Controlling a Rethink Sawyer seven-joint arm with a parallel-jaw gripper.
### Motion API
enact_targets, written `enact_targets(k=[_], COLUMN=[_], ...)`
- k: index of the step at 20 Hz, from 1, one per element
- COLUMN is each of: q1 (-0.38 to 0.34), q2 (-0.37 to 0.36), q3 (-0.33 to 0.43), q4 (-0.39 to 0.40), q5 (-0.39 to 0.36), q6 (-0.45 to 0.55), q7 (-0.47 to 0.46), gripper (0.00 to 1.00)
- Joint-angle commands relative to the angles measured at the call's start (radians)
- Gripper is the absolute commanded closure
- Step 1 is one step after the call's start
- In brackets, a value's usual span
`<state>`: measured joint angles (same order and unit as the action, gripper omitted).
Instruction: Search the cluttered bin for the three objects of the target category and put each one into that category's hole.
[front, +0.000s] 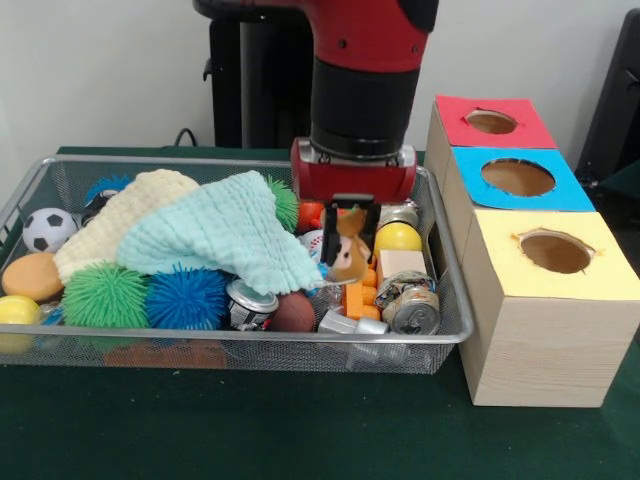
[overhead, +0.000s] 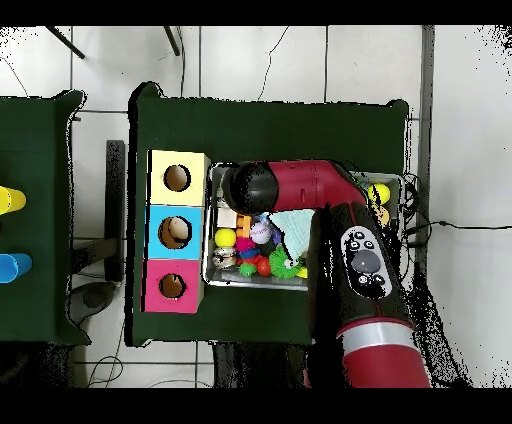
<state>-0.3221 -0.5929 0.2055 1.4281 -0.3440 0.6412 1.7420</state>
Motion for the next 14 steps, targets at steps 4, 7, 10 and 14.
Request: enact_targets(k=[4,7,10,14], q1=[0.018,0.044,0.068,0.11], q2=[-0.115,-0.135,-0.14,-0.131], q3=[-0.015,-0.03,-0.041,-0.061], q4=[0.164,0.188,0.194,0.196], q5=[0.076,0.091,0.115,0.148], q6=[0.124,0.114,0.122,0.109], q7=[0.11,0.141,0.163,0.201], gripper=[1.0,1.0,1.0,1.0])
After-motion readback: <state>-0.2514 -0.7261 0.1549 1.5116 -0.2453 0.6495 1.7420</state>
